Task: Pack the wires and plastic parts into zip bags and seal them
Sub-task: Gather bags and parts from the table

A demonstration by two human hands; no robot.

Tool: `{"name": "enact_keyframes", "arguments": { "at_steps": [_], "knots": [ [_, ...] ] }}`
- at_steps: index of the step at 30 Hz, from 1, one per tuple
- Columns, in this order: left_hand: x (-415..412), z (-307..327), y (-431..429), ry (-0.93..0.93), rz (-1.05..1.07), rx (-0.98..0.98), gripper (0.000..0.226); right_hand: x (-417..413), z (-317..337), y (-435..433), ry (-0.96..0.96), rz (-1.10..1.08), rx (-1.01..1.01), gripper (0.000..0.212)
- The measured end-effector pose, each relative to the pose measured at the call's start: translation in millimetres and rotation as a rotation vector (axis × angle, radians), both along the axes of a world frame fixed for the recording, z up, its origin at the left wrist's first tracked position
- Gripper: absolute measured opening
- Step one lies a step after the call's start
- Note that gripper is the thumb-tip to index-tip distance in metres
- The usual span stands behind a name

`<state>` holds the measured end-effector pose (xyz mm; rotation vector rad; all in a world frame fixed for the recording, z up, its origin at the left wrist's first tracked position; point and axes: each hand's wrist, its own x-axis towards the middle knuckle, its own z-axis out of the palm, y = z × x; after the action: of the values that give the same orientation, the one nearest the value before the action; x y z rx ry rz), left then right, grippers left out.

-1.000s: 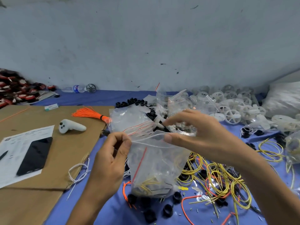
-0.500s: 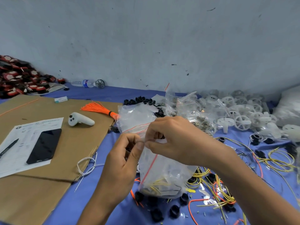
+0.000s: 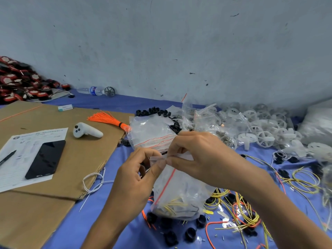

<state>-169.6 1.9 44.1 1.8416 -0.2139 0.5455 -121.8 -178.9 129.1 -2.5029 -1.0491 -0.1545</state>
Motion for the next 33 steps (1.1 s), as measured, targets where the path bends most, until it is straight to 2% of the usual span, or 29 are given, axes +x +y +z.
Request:
{"name": "enact_keyframes", "arguments": {
  "at_steps": [7, 13, 18, 24, 33],
  "knots": [
    [0, 3, -1, -0.007, 0.018, -0.013, 0.017, 1, -2, -8, -0.029, -0.003, 0.001, 0.009],
    [0, 5, -4, -0.018, 0.023, -0.014, 0.005, 3, -4, -18, -0.032, -0.024, 0.022, 0.017],
    [0, 11, -2, 0.005, -0.013, -0.017, 0.01, 2, -7, -21, -0.051, -0.007, 0.019, 0.015],
    [-2, 13, 0, -0.034, 0.011, -0.015, 0.006, 3, -7, -35, -0.025, -0.018, 0.057, 0.013],
    [-1, 11, 9, -0.049, 0.076, 0.008, 0.009, 2, -7, -83, -0.026, -0.13, 0.091, 0.005]
  ]
}}
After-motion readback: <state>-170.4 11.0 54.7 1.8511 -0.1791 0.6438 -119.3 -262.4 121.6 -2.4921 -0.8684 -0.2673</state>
